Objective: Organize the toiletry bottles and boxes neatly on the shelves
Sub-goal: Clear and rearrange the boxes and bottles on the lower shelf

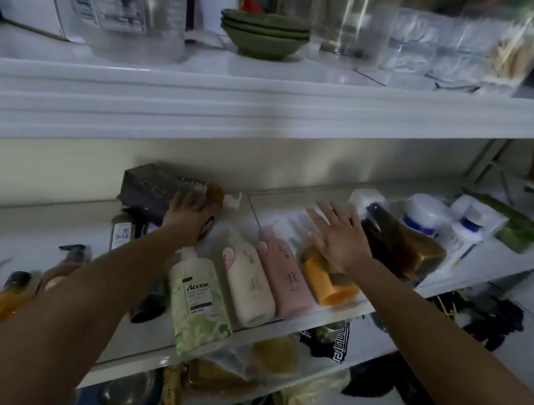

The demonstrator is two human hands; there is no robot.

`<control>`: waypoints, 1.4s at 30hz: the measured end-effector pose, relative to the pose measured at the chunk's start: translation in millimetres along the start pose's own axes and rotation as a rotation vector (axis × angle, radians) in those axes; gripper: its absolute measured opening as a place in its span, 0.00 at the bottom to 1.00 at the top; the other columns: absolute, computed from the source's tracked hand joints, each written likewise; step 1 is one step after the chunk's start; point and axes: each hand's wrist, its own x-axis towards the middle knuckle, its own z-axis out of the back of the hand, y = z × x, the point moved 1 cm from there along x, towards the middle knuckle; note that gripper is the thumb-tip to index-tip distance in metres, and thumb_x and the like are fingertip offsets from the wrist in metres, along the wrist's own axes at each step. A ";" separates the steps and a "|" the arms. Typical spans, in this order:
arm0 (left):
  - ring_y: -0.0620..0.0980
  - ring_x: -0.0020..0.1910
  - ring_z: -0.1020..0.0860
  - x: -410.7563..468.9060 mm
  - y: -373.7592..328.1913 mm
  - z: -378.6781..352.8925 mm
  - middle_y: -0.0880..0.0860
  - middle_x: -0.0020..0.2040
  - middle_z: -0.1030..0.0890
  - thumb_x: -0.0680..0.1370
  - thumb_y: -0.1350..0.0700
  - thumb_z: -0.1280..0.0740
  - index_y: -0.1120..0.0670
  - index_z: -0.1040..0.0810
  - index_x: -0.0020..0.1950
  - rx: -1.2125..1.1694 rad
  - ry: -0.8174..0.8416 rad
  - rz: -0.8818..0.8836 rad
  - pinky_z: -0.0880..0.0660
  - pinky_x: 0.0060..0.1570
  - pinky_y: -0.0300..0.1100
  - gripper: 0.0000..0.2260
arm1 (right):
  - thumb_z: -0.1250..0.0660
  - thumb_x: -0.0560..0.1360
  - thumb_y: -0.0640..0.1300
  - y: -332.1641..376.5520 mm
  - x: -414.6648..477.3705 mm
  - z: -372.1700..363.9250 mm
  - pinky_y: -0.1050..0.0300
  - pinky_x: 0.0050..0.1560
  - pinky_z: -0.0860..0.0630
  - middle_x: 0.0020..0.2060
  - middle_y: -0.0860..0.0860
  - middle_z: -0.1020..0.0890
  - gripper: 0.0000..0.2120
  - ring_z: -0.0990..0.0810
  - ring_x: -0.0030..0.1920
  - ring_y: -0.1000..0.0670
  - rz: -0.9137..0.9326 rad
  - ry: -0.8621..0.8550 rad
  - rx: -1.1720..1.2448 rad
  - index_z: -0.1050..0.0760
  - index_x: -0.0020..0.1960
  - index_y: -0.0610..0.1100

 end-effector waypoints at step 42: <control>0.53 0.77 0.63 33.9 18.7 24.6 0.52 0.78 0.62 0.80 0.38 0.53 0.51 0.63 0.77 -0.068 -0.122 0.388 0.63 0.73 0.54 0.33 | 0.60 0.79 0.62 24.3 149.3 -26.2 0.39 0.72 0.67 0.77 0.49 0.56 0.28 0.60 0.76 0.46 0.210 0.054 -0.043 0.58 0.77 0.54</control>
